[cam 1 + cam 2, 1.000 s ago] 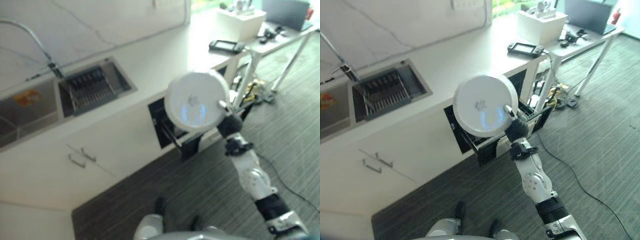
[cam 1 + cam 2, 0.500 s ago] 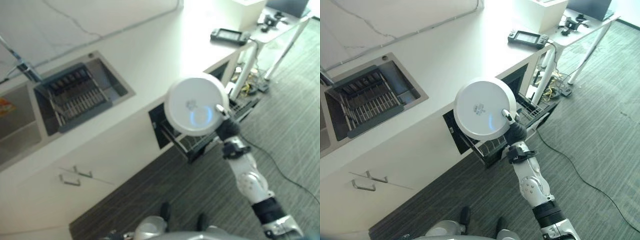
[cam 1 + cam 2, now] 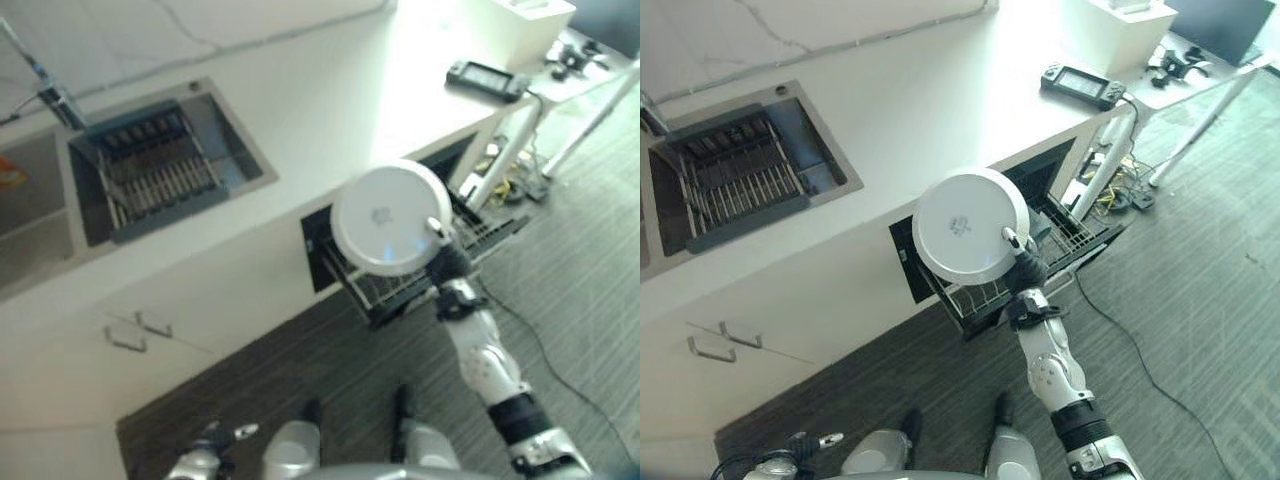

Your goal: Place the dishes in the dishwasher.

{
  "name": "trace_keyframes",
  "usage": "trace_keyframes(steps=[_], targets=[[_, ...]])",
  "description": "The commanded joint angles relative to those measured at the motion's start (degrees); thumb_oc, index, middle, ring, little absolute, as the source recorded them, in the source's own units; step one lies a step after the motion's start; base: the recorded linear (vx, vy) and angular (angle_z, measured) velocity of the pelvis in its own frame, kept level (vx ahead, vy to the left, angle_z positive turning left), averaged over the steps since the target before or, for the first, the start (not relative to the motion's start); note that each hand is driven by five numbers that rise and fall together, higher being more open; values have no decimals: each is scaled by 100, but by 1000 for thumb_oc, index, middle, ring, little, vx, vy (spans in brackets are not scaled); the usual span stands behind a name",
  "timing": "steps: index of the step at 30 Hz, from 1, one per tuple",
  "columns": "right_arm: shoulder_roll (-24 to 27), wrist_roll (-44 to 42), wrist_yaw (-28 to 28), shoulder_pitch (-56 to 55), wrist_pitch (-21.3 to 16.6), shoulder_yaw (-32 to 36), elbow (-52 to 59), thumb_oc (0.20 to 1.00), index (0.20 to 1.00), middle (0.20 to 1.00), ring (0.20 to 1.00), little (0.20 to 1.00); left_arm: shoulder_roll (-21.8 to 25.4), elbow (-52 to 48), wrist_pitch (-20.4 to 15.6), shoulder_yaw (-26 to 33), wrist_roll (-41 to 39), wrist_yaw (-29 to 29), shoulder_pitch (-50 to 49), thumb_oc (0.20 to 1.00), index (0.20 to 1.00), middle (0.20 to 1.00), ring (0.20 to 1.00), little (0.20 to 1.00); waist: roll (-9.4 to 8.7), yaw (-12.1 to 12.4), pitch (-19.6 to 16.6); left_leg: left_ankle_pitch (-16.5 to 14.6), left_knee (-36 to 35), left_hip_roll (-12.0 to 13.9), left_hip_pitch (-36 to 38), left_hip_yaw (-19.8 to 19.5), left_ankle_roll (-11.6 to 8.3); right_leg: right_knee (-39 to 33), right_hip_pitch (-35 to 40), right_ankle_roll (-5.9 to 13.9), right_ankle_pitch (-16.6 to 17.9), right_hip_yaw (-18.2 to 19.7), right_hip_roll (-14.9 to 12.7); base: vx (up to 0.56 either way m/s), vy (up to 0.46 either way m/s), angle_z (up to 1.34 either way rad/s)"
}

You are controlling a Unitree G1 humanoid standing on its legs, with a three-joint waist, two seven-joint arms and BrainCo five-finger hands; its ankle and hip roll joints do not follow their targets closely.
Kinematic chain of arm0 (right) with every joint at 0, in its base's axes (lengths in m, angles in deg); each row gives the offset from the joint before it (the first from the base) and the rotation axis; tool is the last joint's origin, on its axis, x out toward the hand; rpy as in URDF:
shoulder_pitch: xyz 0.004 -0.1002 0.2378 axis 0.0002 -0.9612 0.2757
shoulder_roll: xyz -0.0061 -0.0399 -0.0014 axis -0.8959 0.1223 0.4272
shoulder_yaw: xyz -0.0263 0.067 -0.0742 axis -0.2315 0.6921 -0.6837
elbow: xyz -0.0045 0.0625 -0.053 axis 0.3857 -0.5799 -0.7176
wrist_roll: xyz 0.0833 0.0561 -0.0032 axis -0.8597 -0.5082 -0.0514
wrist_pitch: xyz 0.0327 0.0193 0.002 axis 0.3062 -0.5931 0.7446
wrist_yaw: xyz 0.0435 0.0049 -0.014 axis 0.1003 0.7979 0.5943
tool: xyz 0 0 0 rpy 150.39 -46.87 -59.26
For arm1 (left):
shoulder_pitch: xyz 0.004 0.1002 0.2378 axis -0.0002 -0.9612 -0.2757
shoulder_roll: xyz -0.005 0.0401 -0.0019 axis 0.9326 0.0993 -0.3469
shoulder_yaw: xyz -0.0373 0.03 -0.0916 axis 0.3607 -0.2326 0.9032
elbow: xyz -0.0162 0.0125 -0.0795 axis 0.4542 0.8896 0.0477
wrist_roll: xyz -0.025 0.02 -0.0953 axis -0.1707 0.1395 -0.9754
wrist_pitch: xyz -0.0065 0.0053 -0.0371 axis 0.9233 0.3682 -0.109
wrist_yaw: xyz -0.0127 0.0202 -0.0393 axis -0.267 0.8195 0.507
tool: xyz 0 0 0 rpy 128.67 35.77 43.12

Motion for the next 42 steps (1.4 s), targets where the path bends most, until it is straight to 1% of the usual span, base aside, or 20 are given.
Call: trace_keyframes(steps=[1, 2, 4, 6, 8, 9, 12, 15, 17, 19, 21, 26, 27, 28, 29, 33, 36, 42], targets=[[101, -88, -99, 146, -454, 479, 729, 200, 200, 200, 200, 200, 113, 344, -75, -316, 215, -38, -183, 1000, 1000, 1000, 1000, 1000, 50, -184, -249, 704, -639, 607, 73, 754, -183, 137, 48, 188, -194, -12, -190, 4, -54, 30], [180, -38, -100, 134, -488, 497, 815, 200, 200, 200, 200, 200, 63, 446, -187, -390, 262, -40, -183, 1000, 1000, 1000, 1000, 1000, 95, -237, -270, 794, -785, 654, 71, 889, -237, 14, 69, 193, -160, -128, -205, -24, -23, 29], [252, -23, -32, 127, -460, 576, 899, 200, 200, 200, 200, 200, 44, 503, -233, -450, 388, -5, -162, 1000, 1000, 1000, 1000, 1000, 142, -313, -297, 859, -868, 700, 65, 1005, -292, -22, 52, 222, -135, -205, -239, -31, 18, 25], [276, 8, 43, 138, -375, 614, 925, 200, 200, 200, 200, 200, 10, 509, -231, -520, 428, -2, -149, 1000, 1000, 1000, 1000, 1000, 194, -399, -318, 849, -893, 705, 107, 1063, -302, -4, 35, 233, -137, -195, -270, 10, 65, 3], [288, 260, 135, 69, -313, 621, 965, 200, 200, 200, 200, 200, -7, 510, -245, -587, 326, -23, -188, 1000, 1000, 1000, 1000, 1000, 247, -489, -356, 826, -920, 713, 212, 1176, -297, 34, 57, 267, -160, -156, -320, 93, 82, 1], [305, 419, 198, 41, -296, 644, 928, 200, 200, 200, 200, 200, 1, 509, -240, -579, 274, -8, -201, 1000, 1000, 1000, 1000, 1000, 265, -514, -376, 810, -920, 711, 259, 1220, -288, 69, 81, 280, -189, -149, -348, 121, 91, -1], [389, 724, 297, 88, -271, 687, 763, 200, 200, 200, 200, 200, 37, 454, -234, -583, 364, 39, -209, 1000, 1000, 1000, 1000, 1000, 277, -484, -323, 756, -807, 690, 286, 1265, -253, 353, 52, 312, -304, -188, -445, 49, 51, -7], [437, 834, 278, 76, -248, 740, 618, 200, 200, 200, 200, 200, 94, 411, -229, -585, 422, 60, -208, 1000, 1000, 1000, 1000, 1000, 268, -432, -194, 675, -509, 677, 180, 1216, -226, 760, -31, 327, -442, -267, -555, -6, 8, -4], [474, 846, 235, 93, -204, 790, 476, 200, 200, 200, 200, 200, 144, 373, -202, -592, 441, 67, -183, 1000, 1000, 1000, 1000, 1000, 257, -392, -93, 627, -311, 674, 81, 1162, -226, 907, -55, 334, -497, -306, -622, -37, -27, 5], [523, 776, 271, 239, -92, 833, 247, 200, 200, 200, 200, 200, 219, 328, -168, -624, 400, 110, -106, 1000, 1000, 1000, 1000, 1000, 256, -347, 16, 601, -194, 664, -30, 1076, -234, 906, -61, 330, -507, -287, -643, -47, -47, 5], [493, 755, 338, 373, -85, 830, 51, 200, 200, 200, 200, 200, 218, 326, -182, -670, 389, 113, -63, 1000, 1000, 1000, 1000, 1000, 268, -303, 77, 627, -213, 660, -78, 1033, -246, 859, -48, 320, -496, -318, -640, -59, -28, 8], [555, 682, 810, 881, 0, 836, -595, 200, 200, 200, 200, 200, 226, 322, -148, -840, 408, 170, 174, 1000, 1000, 1000, 1000, 1000, 310, -165, 274, 677, -223, 605, -275, 861, -274, 814, -110, 310, -467, -375, -644, -57, -10, 5], [582, 658, 740, 985, -43, 824, -830, 200, 200, 200, 200, 200, 245, 276, -108, -846, 425, 195, 206, 1000, 1000, 1000, 1000, 1000, 320, -146, 309, 701, -227, 597, -287, 838, -281, 793, -96, 301, -455, -371, -637, -30, -4, 14], [620, 696, 792, 1122, -52, 791, -1008, 200, 200, 200, 200, 200, 261, 250, -95, -924, 369, 197, 235, 1000, 1000, 1000, 1000, 1000, 329, -122, 345, 701, -221, 588, -305, 820, -276, 790, -87, 291, -466, -382, -634, -59, 18, 26], [769, 729, 875, 1443, 1, 782, -1363, 200, 200, 200, 200, 200, 294, 275, -144, -1030, 306, 222, 361, 1000, 1000, 1000, 1000, 1000, 359, -59, 424, 717, -202, 552, -415, 804, -268, 786, -127, 294, -465, -423, -646, -75, 22, 25], [988, 826, 881, 1733, 27, 792, -1899, 200, 200, 200, 200, 200, 287, 222, -186, -1127, 299, 221, 474, 1000, 1000, 1000, 1000, 1000, 410, 32, 556, 768, -190, 534, -585, 781, -279, 764, -189, 304, -438, -509, -680, -62, 29, 11], [1058, 755, 922, 1975, 23, 852, -2177, 200, 200, 200, 200, 200, 277, 185, -171, -1213, 272, 205, 557, 1000, 1000, 1000, 1000, 1000, 447, 94, 646, 790, -199, 500, -681, 751, -268, 739, -236, 312, -411, -538, -703, -30, 34, 20], [1292, 742, 1294, 2558, 121, 908, -2621, 200, 200, 200, 200, 200, 412, 143, -87, -1223, 269, 275, 701, 1000, 1000, 1000, 1000, 1000, 425, 246, 764, 815, -170, 450, -849, 693, -245, 732, -308, 341, -381, -591, -717, -11, 3, 11]])
